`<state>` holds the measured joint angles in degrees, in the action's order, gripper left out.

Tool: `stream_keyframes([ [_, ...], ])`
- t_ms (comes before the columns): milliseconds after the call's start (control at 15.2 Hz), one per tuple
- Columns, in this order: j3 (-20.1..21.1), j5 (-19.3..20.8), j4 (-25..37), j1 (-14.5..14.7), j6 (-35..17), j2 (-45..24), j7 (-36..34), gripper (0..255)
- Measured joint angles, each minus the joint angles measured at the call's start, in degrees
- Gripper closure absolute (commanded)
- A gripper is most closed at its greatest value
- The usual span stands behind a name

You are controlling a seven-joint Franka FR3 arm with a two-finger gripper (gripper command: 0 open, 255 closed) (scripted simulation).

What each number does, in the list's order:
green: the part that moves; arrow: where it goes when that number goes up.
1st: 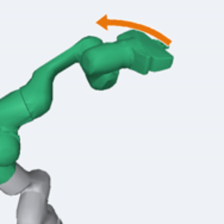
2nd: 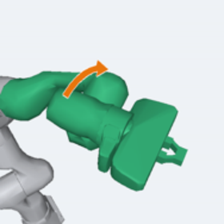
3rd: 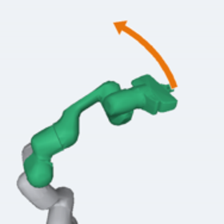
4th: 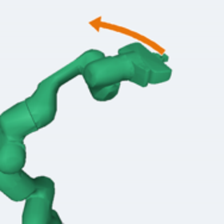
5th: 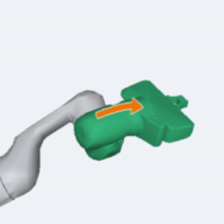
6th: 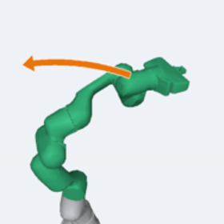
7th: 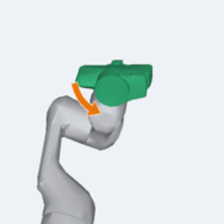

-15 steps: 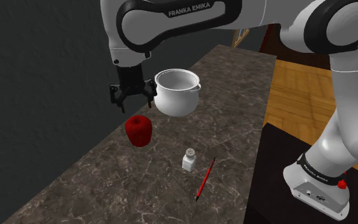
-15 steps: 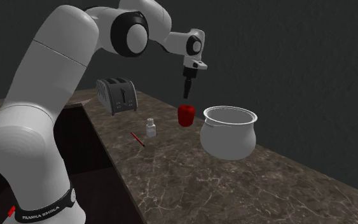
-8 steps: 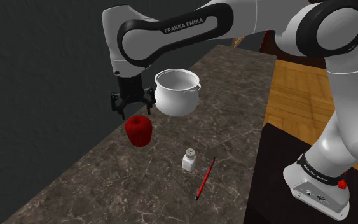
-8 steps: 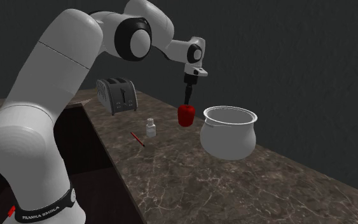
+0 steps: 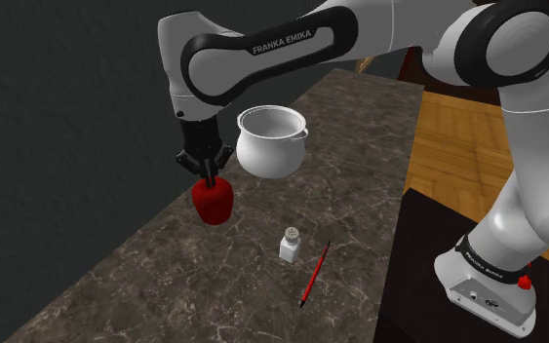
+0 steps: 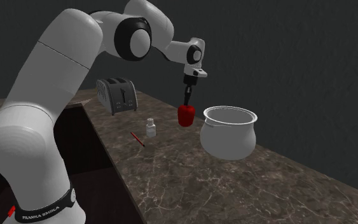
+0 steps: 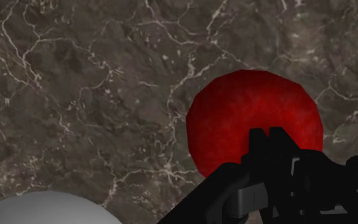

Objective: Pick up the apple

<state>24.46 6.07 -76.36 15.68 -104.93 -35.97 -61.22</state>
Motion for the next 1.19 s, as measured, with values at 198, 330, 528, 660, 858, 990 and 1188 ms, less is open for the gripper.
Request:
stream_keyframes([
  [198,0.0,0.0,0.1,0.0,0.1,-0.1,0.0,255],
  [330,0.0,0.0,0.9,0.0,1.0,0.1,0.1,255],
  [528,0.1,-0.2,2.7,0.2,3.0,0.4,0.0,255],
  [660,0.2,-0.3,3.6,0.2,4.2,0.6,-0.1,255],
  [858,0.3,-0.3,5.8,0.5,6.4,0.8,-0.2,255],
  [990,0.4,-0.4,7.2,0.6,8.0,0.9,-0.2,255],
  [1188,0.4,-0.4,9.6,1.0,10.3,0.9,-0.4,255],
])
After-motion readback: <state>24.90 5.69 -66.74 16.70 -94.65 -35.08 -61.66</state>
